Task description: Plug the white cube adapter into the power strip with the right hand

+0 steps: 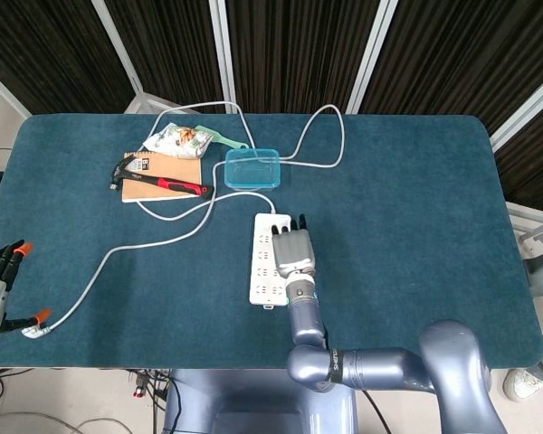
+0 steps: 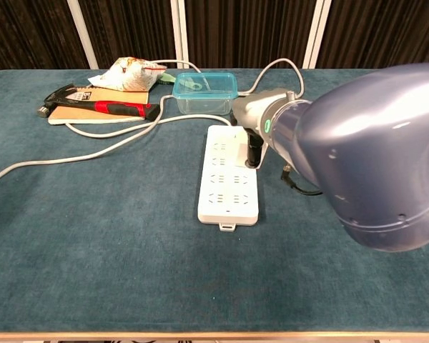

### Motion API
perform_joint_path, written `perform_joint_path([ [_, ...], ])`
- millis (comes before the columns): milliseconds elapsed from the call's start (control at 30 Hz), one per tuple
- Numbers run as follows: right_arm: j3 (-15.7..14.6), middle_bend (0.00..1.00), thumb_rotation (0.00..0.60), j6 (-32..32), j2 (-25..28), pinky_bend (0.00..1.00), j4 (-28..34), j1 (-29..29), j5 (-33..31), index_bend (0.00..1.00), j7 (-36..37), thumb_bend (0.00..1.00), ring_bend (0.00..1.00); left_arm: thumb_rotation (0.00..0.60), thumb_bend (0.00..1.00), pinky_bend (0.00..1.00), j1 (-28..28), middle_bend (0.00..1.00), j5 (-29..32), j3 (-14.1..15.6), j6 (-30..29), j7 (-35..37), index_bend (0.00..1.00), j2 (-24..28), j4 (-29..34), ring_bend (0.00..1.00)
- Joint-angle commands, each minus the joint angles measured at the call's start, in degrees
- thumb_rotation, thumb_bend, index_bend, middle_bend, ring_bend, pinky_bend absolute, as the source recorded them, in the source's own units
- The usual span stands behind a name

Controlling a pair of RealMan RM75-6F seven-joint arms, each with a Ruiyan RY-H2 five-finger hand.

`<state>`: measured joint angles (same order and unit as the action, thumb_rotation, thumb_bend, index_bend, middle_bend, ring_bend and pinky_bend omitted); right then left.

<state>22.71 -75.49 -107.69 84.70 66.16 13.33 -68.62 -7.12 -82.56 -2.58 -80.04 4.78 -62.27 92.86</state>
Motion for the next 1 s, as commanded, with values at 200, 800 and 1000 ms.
perform_joint_path([
  [200,0.1,0.13,0.600,-2.3,3.1,0.00,5.6,-2.1,0.8,0.00,1.0,0.29,0.01,0.600,0.00,0.00,0.1,0.00,0.3,-0.1,0.0,-0.2,0.00,0.0,0.1,0.00],
  [800,16.6,0.81,0.600,4.2,6.7,0.68,19.4,-15.6,11.0,0.94,48.4,0.52,0.74,0.600,0.00,0.00,0.2,0.00,0.5,-0.1,-0.3,-1.1,0.00,-0.4,0.3,0.00],
  [1000,23.9,0.88,0.600,13.3,6.8,0.74,20.8,-18.5,0.0,0.99,62.5,0.59,0.81,0.600,0.00,0.00,0.2,0.00,0.6,-0.1,-0.2,-1.2,0.00,-0.4,0.4,0.00],
])
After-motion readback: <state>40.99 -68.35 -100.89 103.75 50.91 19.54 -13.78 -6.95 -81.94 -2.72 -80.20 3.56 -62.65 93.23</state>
